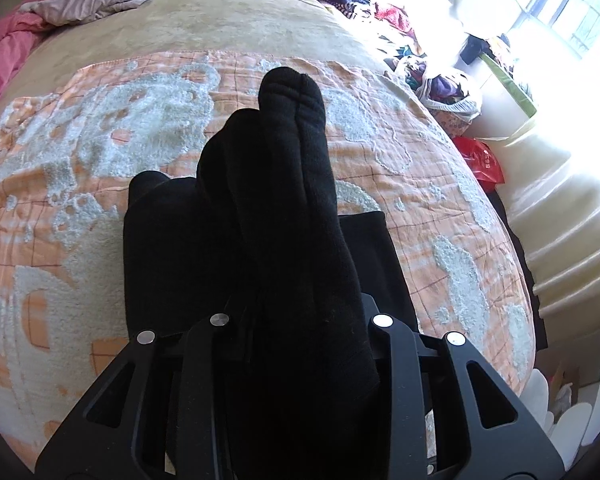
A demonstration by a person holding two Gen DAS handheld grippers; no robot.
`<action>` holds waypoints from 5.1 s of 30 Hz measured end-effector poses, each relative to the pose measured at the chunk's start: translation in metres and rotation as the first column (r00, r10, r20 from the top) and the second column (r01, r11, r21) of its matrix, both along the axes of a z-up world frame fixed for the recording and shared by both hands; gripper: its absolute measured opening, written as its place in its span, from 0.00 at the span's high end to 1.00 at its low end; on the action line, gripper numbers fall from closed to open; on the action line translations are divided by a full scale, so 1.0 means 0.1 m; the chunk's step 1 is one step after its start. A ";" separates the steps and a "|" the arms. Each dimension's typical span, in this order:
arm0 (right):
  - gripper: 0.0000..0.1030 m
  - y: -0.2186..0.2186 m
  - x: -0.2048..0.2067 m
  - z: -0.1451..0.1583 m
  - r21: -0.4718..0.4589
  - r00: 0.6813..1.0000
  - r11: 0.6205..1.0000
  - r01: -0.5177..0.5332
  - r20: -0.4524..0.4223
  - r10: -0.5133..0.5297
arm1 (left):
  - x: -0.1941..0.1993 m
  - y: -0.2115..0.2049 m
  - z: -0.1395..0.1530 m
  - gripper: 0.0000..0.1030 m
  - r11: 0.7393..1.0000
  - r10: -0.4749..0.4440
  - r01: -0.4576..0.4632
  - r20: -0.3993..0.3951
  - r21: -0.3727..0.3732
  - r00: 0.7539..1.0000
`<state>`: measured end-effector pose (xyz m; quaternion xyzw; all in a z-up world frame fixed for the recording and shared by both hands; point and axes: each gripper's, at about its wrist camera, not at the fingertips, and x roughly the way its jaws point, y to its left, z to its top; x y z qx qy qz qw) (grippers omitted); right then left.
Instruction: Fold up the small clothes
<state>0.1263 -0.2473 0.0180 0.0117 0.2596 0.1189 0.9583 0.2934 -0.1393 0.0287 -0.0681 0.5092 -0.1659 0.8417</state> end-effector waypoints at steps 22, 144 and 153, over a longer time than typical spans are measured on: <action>0.85 -0.81 0.18 -0.50 0.455 0.957 0.878 0.150 -0.290 -0.014 | 0.12 -0.66 -0.45 0.57 0.997 -0.026 0.031 -0.076 0.066 0.997; 0.04 -1.00 -0.88 0.31 0.034 0.981 0.982 0.187 -0.058 -0.185 | -2.00 0.76 0.02 0.09 0.997 0.054 -0.066 0.263 0.039 0.963; 0.04 -0.92 -1.23 -0.02 0.019 0.976 0.981 0.192 -0.108 -0.189 | -2.40 0.78 -0.22 0.09 0.995 0.041 -0.065 0.279 0.078 0.960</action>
